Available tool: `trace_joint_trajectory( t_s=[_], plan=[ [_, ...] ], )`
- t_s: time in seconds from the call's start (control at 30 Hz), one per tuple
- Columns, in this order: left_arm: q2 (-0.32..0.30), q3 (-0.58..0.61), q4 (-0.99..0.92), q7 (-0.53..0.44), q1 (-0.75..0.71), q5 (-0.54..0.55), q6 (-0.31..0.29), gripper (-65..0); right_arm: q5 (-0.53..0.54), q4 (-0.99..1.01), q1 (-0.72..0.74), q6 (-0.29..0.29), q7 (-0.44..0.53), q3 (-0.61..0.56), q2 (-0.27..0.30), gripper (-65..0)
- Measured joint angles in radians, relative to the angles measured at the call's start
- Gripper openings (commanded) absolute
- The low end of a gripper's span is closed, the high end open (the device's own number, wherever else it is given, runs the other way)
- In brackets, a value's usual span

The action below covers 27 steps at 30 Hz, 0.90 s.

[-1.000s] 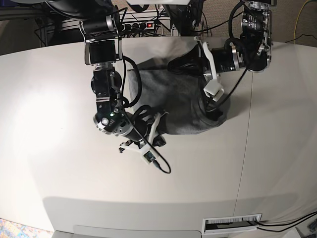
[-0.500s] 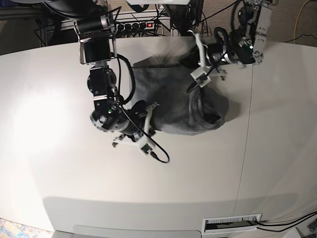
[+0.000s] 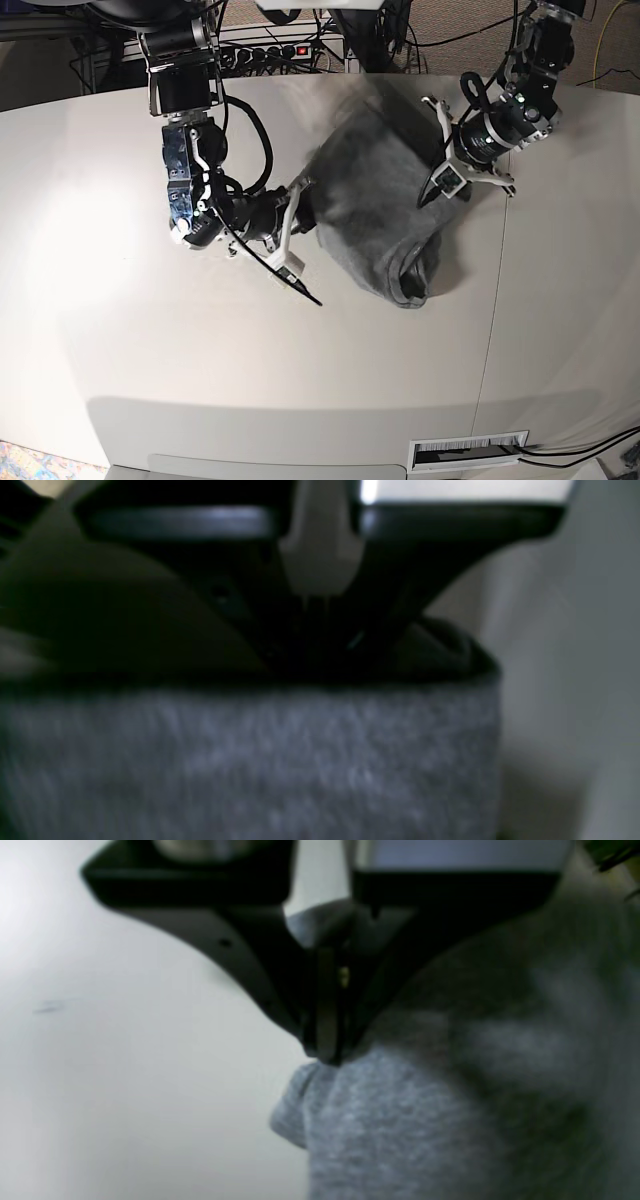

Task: Fold the T-shirt properly
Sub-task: 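Drag the folded bundle with both grippers toward the left arm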

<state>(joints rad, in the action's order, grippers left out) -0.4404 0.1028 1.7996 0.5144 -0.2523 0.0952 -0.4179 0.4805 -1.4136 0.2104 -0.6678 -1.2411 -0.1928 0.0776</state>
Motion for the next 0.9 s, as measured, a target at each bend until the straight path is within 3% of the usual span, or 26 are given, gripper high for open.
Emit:
trace_joint_trajectory(
  t_s=[0.13, 0.27, 0.47, 0.73, 0.9],
  plan=[
    [-0.003, -0.001, 0.0, -0.019, 0.037, -0.07, 0.06, -65.0, 0.098, 0.0, -0.003, -0.003, -0.092, 0.0, 0.002, -65.0],
    [-0.003, -0.001, 0.0, -0.023, 0.063, -0.08, 0.078, -65.0, 0.14, 0.0, -0.02, -0.006, -0.089, 0.0, 0.025, -65.0],
    [-0.003, 0.0, -0.017, -0.115, 0.105, -0.148, 0.078, -65.0, 0.176, -0.009, -0.064, -0.008, -0.057, 0.001, 0.05, -65.0],
    [0.0, 0.0, -0.306, -0.189, 0.238, -0.155, 0.082, -65.0, 0.182, -0.045, -0.098, -0.008, -0.05, 0.002, 0.052, -65.0],
    [0.002, 0.001, -0.412, -0.245, 0.293, -0.153, 0.202, -65.0, 0.151, -0.113, -0.117, -0.009, -0.088, 0.0, 0.052, -65.0]
  ],
)
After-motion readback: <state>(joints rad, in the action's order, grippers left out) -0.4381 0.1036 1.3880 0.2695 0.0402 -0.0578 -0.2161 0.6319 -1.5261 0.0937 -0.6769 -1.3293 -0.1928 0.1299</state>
